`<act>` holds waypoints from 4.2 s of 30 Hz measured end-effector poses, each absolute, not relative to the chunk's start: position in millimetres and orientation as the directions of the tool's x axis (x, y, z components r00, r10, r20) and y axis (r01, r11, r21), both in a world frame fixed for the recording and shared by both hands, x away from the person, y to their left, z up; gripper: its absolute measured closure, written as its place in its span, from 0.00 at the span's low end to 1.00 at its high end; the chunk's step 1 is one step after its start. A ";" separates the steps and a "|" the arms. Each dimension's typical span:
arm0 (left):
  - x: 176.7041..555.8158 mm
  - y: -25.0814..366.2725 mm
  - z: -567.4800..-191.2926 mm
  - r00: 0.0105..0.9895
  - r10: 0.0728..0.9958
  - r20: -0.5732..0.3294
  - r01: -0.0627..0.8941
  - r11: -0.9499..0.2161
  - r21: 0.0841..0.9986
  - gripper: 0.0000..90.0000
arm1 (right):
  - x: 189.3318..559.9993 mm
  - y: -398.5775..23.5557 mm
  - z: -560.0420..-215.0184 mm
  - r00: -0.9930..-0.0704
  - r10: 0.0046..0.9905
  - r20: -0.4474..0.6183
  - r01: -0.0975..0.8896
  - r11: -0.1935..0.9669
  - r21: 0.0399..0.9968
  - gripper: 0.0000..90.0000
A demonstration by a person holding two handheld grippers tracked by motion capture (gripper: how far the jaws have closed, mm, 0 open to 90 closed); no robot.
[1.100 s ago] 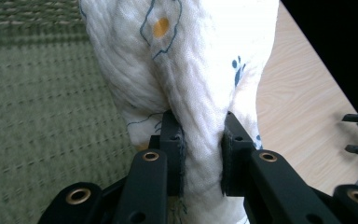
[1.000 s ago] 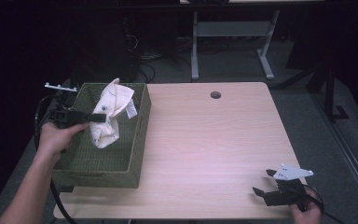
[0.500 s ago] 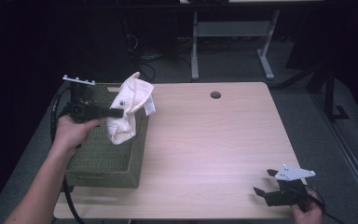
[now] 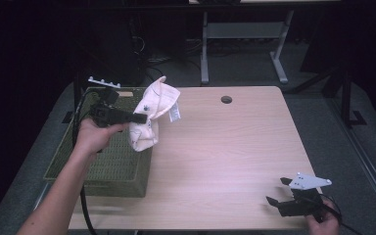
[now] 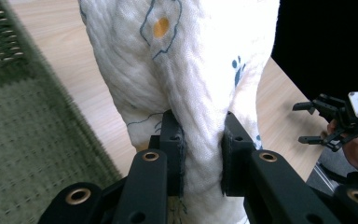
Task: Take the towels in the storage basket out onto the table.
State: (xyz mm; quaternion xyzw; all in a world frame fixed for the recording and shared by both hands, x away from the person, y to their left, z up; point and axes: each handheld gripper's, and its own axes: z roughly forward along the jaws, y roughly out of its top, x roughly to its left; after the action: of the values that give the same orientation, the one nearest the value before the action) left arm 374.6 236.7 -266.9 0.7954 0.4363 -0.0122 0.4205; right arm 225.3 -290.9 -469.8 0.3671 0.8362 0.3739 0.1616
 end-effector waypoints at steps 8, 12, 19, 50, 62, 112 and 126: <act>380.1 213.9 -274.4 0.635 0.662 -0.397 0.705 -0.287 0.648 0.83 | 224.3 -290.9 -468.9 -0.674 0.739 0.010 0.495 0.442 0.748 0.16; 380.5 198.8 -277.1 0.649 0.645 -0.404 0.698 -0.293 0.653 0.83 | 224.0 -290.8 -468.2 -0.674 0.739 0.007 0.491 0.441 0.751 0.16; 382.0 169.6 -282.2 0.686 0.612 -0.393 0.679 -0.345 0.648 0.83 | 223.5 -293.2 -467.4 -0.668 0.744 0.008 0.491 0.432 0.756 0.16; 396.5 86.8 -323.5 0.716 0.552 -0.427 0.682 -0.424 0.596 0.83 | 224.1 -295.9 -465.6 -0.671 0.742 0.002 0.476 0.429 0.768 0.16; 401.8 55.9 -348.7 0.702 0.559 -0.441 0.701 -0.433 0.566 0.83 | 224.1 -297.2 -465.3 -0.670 0.742 0.004 0.474 0.424 0.772 0.16; 407.0 11.1 -436.6 0.633 0.686 -0.360 0.752 -0.434 0.496 0.73 | 223.0 -297.6 -464.5 -0.674 0.739 0.014 0.474 0.418 0.775 0.16; 403.0 12.2 -441.4 0.622 0.681 -0.387 0.758 -0.400 0.515 0.59 | 223.4 -297.5 -464.5 -0.676 0.737 0.011 0.472 0.422 0.774 0.16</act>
State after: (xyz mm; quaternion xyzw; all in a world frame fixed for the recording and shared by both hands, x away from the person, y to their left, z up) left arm 403.0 12.2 -441.4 0.8346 0.4312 -0.0570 0.3379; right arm 223.4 -297.5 -464.5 0.3657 0.8263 0.3940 0.1678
